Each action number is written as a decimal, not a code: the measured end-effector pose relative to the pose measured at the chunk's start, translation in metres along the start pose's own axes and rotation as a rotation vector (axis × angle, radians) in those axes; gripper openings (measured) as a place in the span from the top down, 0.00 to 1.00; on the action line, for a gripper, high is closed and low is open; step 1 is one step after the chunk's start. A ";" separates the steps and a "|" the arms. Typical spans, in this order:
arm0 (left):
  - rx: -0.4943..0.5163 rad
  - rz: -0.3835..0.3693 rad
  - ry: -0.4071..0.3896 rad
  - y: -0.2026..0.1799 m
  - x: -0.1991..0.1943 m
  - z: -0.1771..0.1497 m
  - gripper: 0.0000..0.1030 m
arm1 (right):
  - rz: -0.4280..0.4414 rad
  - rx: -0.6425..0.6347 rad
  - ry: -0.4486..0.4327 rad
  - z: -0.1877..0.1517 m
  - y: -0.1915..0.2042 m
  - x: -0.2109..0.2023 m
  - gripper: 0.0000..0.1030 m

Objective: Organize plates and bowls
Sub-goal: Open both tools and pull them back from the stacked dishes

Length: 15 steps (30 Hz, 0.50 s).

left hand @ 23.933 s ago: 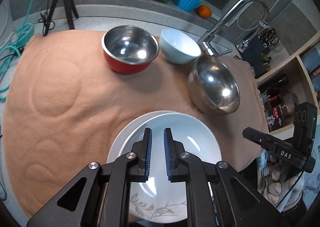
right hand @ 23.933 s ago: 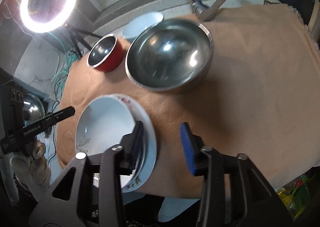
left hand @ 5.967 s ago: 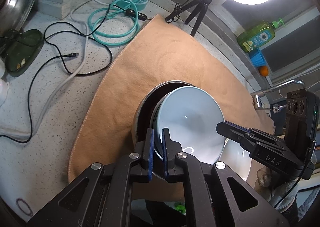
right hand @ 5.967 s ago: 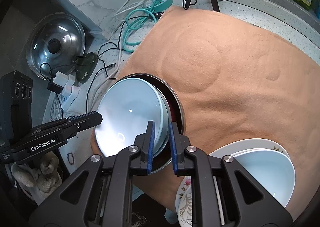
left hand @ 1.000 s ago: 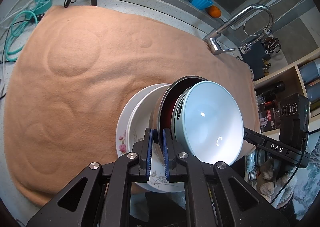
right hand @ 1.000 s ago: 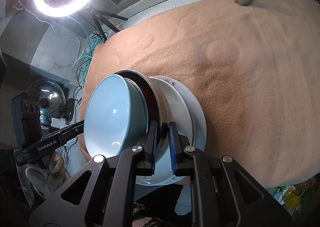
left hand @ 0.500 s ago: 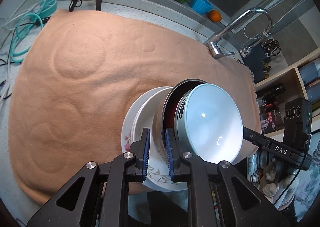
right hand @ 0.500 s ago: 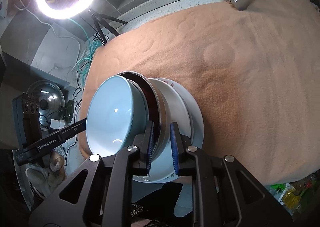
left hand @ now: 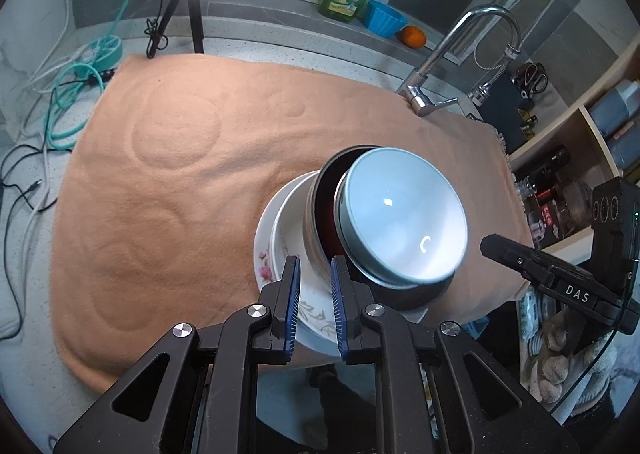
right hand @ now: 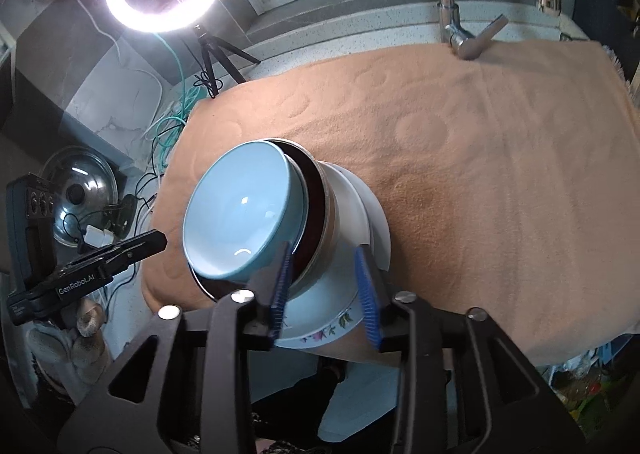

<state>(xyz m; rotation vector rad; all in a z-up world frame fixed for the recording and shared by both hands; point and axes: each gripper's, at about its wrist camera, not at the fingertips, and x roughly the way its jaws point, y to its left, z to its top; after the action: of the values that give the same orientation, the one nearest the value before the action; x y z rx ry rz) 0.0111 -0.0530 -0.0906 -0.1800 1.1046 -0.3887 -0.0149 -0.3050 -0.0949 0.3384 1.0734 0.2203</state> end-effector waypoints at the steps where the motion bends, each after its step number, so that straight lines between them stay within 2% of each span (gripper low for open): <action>1: 0.007 0.004 -0.006 -0.003 -0.002 -0.002 0.86 | -0.013 -0.012 -0.015 -0.003 0.003 -0.004 0.59; 4: 0.031 0.019 -0.022 -0.010 -0.008 -0.011 0.84 | -0.037 -0.039 -0.046 -0.011 0.011 -0.014 0.59; 6: 0.049 0.033 -0.034 -0.015 -0.011 -0.017 0.77 | -0.051 -0.051 -0.066 -0.016 0.017 -0.021 0.58; 9: 0.070 0.053 -0.052 -0.022 -0.017 -0.026 0.73 | -0.079 -0.078 -0.102 -0.025 0.025 -0.032 0.43; 13: 0.097 0.072 -0.087 -0.030 -0.026 -0.036 0.59 | -0.119 -0.119 -0.150 -0.036 0.037 -0.043 0.39; 15: 0.106 0.080 -0.101 -0.033 -0.030 -0.040 0.58 | -0.131 -0.129 -0.165 -0.041 0.041 -0.048 0.31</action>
<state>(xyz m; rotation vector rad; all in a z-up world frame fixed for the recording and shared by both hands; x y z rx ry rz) -0.0433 -0.0694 -0.0722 -0.0610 0.9858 -0.3622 -0.0735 -0.2767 -0.0582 0.1666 0.9098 0.1405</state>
